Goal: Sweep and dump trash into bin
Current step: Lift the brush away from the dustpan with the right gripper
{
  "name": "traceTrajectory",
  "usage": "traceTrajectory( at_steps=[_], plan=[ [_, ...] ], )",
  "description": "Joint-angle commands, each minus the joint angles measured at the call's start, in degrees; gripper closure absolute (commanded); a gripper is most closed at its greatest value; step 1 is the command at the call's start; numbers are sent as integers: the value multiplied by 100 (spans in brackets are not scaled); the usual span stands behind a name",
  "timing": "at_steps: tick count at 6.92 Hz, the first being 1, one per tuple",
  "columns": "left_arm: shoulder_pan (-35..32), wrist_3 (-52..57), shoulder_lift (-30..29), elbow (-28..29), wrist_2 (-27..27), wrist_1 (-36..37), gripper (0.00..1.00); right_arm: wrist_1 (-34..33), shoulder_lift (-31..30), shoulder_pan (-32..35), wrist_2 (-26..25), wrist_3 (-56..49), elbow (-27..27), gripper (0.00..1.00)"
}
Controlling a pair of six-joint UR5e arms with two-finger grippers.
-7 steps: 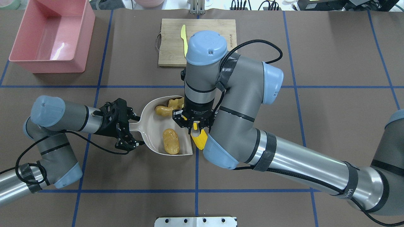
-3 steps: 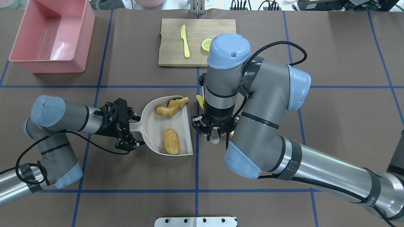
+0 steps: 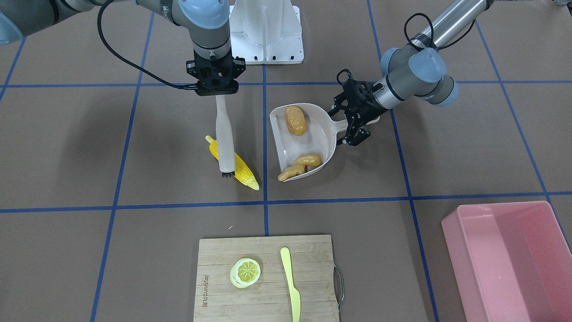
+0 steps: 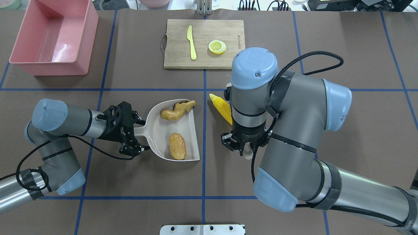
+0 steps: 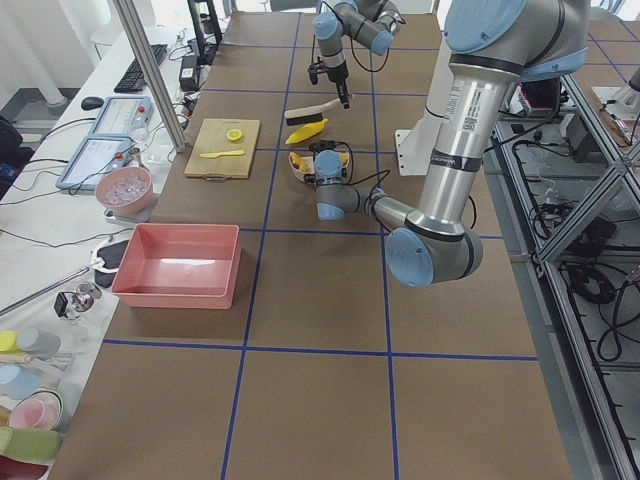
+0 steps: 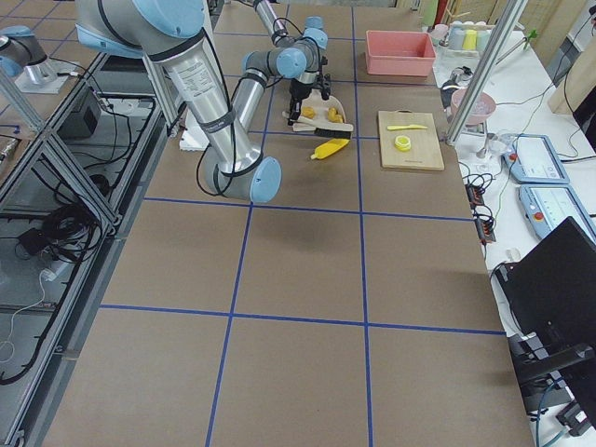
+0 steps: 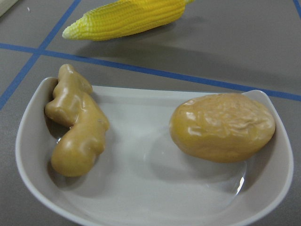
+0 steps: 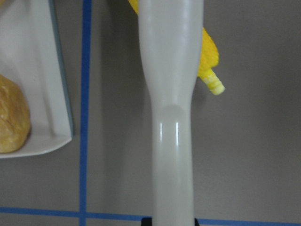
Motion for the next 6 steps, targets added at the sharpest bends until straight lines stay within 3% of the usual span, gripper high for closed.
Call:
traceTrajectory(
  at_steps=[1, 3, 6],
  plan=[
    [0, -7, 0, -1, 0, 0, 2, -570, -561, 13, -287, -778, 601, 100],
    [0, -7, 0, -1, 0, 0, 2, 201, -1100, 21, -446, -1141, 472, 100],
    [0, -7, 0, 7, 0, 0, 2, 1263, -1014, -14, -516, -1124, -395, 100]
  ],
)
